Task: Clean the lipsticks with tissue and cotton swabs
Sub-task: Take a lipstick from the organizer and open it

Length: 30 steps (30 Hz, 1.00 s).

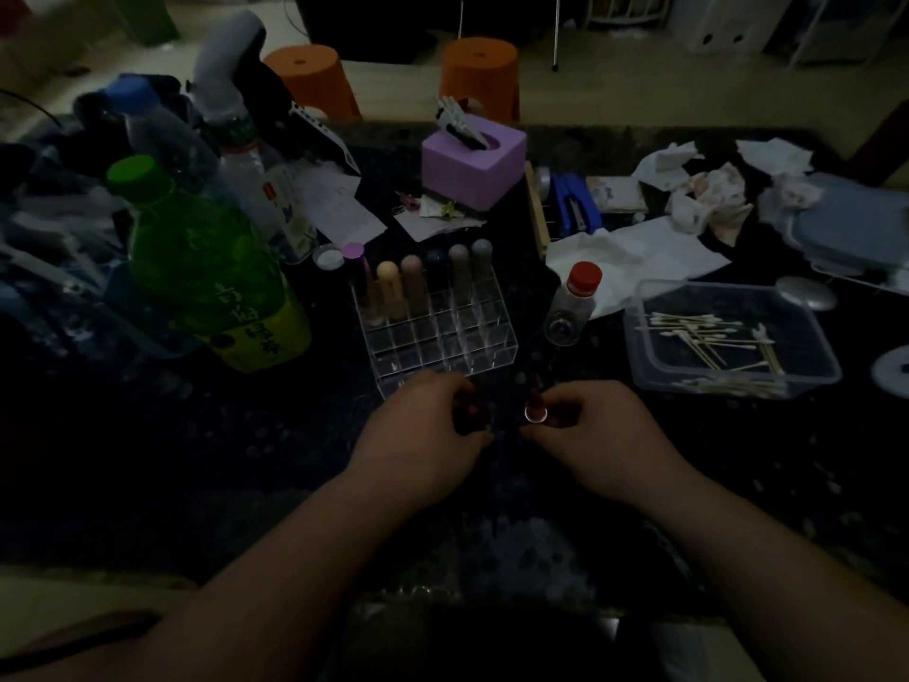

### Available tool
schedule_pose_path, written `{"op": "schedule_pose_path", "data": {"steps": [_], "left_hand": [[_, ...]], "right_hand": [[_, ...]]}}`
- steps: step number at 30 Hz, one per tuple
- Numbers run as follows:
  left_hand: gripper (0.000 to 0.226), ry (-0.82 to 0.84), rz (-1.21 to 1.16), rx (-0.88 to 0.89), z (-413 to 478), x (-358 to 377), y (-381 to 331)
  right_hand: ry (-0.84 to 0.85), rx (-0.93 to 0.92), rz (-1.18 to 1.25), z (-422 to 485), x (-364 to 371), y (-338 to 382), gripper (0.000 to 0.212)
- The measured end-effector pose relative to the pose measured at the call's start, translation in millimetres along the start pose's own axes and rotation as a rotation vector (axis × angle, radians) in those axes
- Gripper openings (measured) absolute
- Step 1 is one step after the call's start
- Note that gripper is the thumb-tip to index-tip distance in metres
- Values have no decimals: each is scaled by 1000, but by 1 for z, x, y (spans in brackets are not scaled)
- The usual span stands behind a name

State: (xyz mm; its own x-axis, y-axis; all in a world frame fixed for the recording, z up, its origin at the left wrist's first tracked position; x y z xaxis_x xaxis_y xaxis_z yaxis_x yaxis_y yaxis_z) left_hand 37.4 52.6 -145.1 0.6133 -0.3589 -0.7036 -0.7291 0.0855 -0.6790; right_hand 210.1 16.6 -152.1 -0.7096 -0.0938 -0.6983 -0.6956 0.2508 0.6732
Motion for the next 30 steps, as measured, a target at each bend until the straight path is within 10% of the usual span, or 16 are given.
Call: {"op": "schedule_pose_path", "data": {"steps": [12, 30], "left_hand": [[23, -46, -652, 20, -11, -17, -27], [9, -102, -827, 132, -14, -35, -44]], "right_hand": [[-38, -188, 124, -16, -17, 43, 22], [-85, -338, 248, -26, -28, 64, 19]]}}
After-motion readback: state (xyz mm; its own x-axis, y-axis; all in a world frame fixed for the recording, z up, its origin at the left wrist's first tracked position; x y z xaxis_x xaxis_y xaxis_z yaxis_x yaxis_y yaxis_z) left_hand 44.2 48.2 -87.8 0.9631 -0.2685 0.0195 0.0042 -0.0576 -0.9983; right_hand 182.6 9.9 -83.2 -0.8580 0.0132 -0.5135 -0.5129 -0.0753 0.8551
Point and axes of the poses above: each hand's wrist, its own z-axis towards the middle knuckle, its own x-axis out of the palm, y = z × x, the point moved 7 cm from there along z, towards the middle knuckle, and after that the axes turned 10 degrees about -z, right-handed, at the moved point
